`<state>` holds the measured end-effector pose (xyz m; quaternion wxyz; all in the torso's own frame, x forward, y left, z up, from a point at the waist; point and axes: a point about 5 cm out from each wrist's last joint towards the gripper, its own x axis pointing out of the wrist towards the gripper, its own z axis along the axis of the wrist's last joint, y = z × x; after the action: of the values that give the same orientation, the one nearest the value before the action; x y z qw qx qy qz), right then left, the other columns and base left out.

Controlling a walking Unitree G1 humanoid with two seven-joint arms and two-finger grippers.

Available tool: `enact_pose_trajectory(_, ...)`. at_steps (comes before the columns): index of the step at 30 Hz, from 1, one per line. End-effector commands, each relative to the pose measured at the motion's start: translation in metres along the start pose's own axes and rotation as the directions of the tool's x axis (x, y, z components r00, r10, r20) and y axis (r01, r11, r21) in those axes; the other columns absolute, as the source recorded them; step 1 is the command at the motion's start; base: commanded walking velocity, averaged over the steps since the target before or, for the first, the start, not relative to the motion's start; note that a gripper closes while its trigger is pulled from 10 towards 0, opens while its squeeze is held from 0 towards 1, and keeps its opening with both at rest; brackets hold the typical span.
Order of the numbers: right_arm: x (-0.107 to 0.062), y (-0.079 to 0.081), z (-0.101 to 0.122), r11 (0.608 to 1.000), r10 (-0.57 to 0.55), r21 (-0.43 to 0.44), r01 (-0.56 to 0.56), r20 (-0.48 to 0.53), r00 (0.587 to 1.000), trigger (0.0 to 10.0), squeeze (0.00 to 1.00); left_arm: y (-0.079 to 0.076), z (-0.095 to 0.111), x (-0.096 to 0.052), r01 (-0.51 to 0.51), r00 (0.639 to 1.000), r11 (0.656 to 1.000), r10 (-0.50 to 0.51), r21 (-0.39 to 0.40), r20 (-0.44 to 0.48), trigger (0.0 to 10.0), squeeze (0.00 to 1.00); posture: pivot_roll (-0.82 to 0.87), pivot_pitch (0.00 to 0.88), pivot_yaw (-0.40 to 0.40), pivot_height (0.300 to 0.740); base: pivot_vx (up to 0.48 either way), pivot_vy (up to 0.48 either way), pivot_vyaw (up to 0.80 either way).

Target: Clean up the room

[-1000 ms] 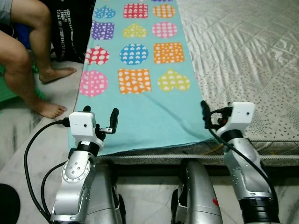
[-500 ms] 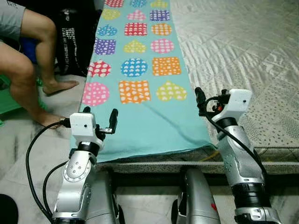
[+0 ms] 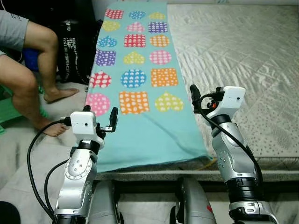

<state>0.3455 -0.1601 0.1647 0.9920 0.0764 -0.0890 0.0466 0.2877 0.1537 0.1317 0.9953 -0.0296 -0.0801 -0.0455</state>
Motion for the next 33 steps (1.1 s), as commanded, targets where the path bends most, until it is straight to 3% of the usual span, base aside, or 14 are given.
enact_pose_trajectory(1, 0.003, 0.000, 0.003, 1.000, -0.005, -0.004, 0.005, 0.013, 1.000, 10.0, 0.00, 0.003, -0.001, 0.000, -0.005, 1.000, 1.000, 0.005, 0.013, -0.002, 10.0, 0.00, 0.08, 0.094, 0.021, 0.691, 0.000, 0.000, 0.00)
enact_pose_trajectory(9, 0.001, 0.003, -0.003, 1.000, -0.002, -0.010, 0.002, 0.004, 1.000, 10.0, 0.00, 0.005, -0.004, 0.001, -0.003, 1.000, 1.000, 0.004, 0.023, -0.013, 10.0, 0.00, 0.09, 0.082, 0.024, 0.740, 0.000, 0.000, 0.00)
enact_pose_trajectory(14, -0.003, -0.001, -0.007, 1.000, -0.010, -0.017, 0.010, -0.007, 1.000, 10.0, 0.00, 0.008, -0.011, 0.003, -0.045, 0.998, 0.996, 0.049, 0.078, -0.048, 10.0, 0.00, 0.08, 0.071, 0.024, 0.740, 0.000, 0.000, 0.00)
enact_pose_trajectory(33, -0.033, -0.013, -0.026, 0.998, -0.001, -0.068, -0.005, -0.079, 0.997, 10.0, 0.00, 0.018, -0.015, 0.005, -0.088, 0.995, 0.993, 0.092, 0.079, -0.036, 10.0, 0.00, 0.07, 0.027, 0.016, 0.740, 0.000, 0.000, 0.00)
